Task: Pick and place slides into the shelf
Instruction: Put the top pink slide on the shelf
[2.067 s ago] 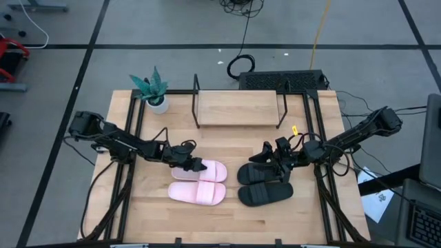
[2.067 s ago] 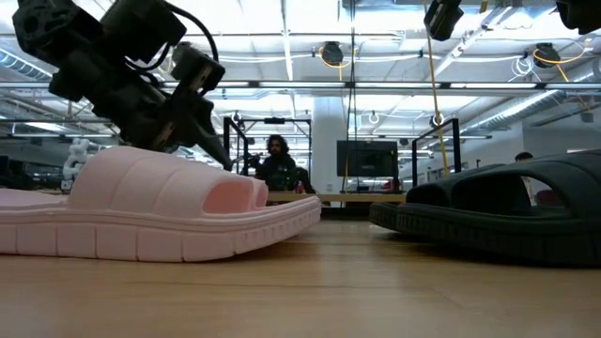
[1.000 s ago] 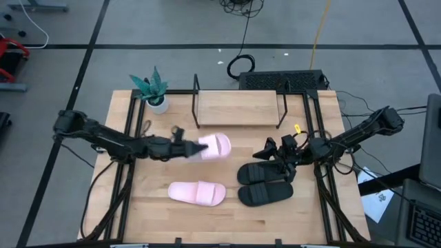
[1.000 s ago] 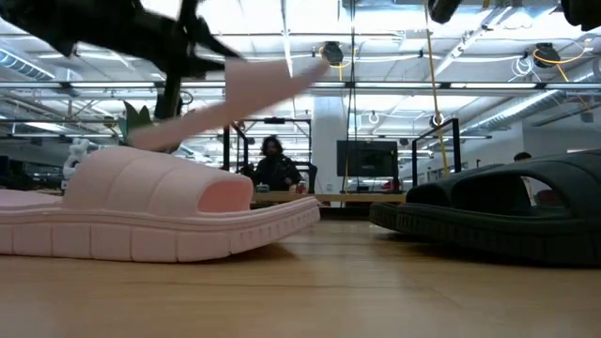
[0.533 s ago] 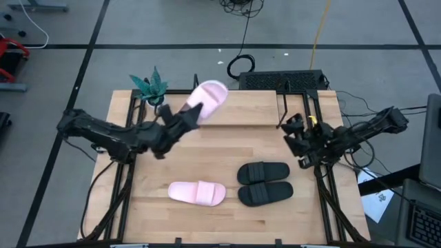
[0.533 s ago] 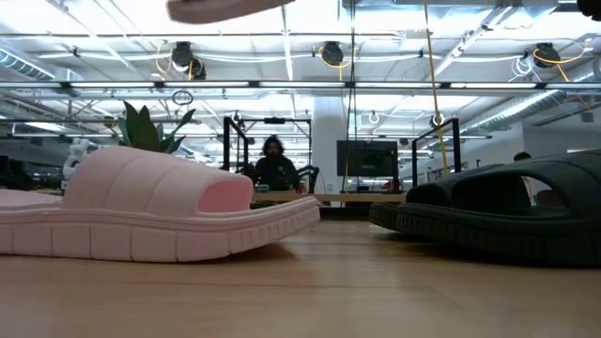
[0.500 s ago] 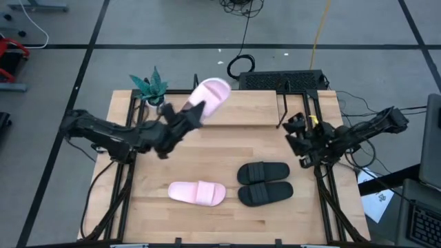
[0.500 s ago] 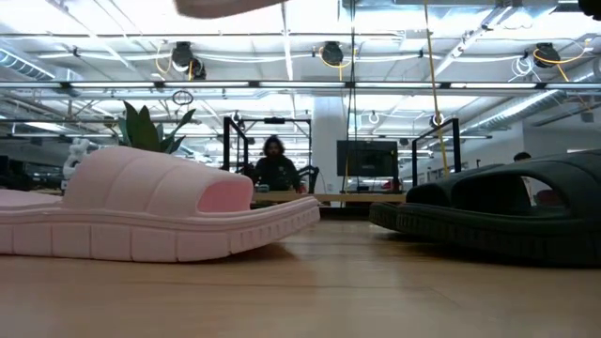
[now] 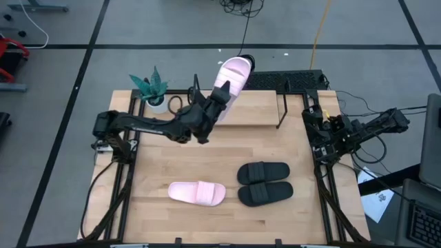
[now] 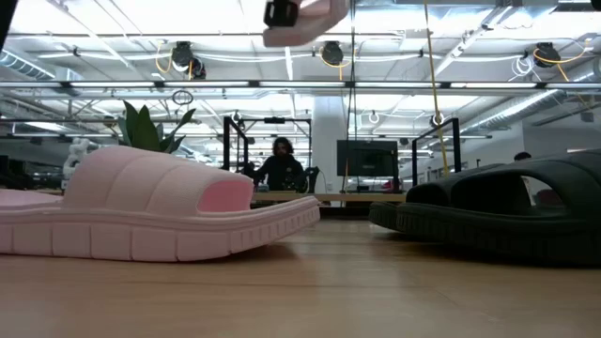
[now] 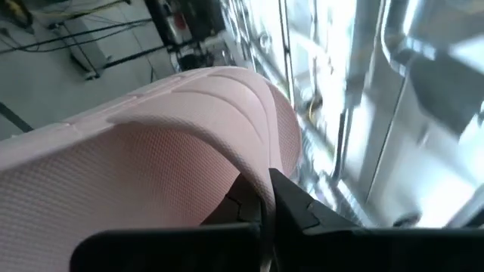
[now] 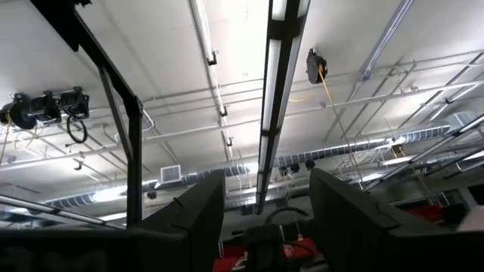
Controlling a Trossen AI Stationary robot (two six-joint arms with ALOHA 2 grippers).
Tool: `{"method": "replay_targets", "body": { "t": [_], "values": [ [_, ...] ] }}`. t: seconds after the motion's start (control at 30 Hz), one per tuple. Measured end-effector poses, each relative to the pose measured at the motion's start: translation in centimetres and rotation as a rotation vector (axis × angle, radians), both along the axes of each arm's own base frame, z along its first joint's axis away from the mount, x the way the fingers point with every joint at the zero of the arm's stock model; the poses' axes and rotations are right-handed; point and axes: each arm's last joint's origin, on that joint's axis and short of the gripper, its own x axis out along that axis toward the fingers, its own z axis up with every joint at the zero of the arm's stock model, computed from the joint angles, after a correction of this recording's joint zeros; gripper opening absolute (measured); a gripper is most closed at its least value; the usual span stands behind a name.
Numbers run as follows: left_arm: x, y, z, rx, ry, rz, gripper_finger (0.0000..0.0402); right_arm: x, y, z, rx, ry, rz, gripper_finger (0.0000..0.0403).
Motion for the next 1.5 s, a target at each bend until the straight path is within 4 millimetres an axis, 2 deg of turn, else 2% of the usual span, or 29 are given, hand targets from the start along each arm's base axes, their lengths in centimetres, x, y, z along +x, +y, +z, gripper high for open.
{"method": "replay_targets", "body": {
  "t": [0.2, 0.33, 0.4, 0.6, 0.73, 1.0, 1.5],
  "values": [
    [2.5, 2.2, -4.7, -0.113, -0.075, 0.197, 0.0000, -0.8, -0.3, 0.3, 0.025, -0.027, 0.017, 0.0185],
    [3.6, 2.9, -6.7, -0.170, -0.102, 0.332, 0.0000, -1.2, -0.5, 0.4, 0.049, -0.029, 0.046, 0.0185],
    [4.0, 3.3, -7.0, -0.173, -0.085, 0.371, 0.0000, -1.3, -0.5, 0.4, 0.046, -0.019, 0.046, 0.0185],
    [3.7, 4.8, -5.6, -0.154, 0.045, 0.470, 0.0000, -1.7, -0.7, 0.6, 0.043, -0.026, 0.040, 0.0185],
    [3.7, 5.2, -5.5, -0.152, 0.062, 0.482, 0.0000, -1.9, -0.7, 0.6, 0.029, -0.029, 0.022, 0.0185],
    [4.0, 5.8, -7.4, -0.157, 0.149, 0.483, 0.0000, -1.9, -0.7, 0.6, 0.022, -0.024, 0.016, 0.0185],
    [3.2, 9.4, -10.7, -0.241, 0.234, 0.413, 0.0000, -1.8, -0.7, 0.5, 0.017, -0.012, 0.016, 0.0185]
  ]
}}
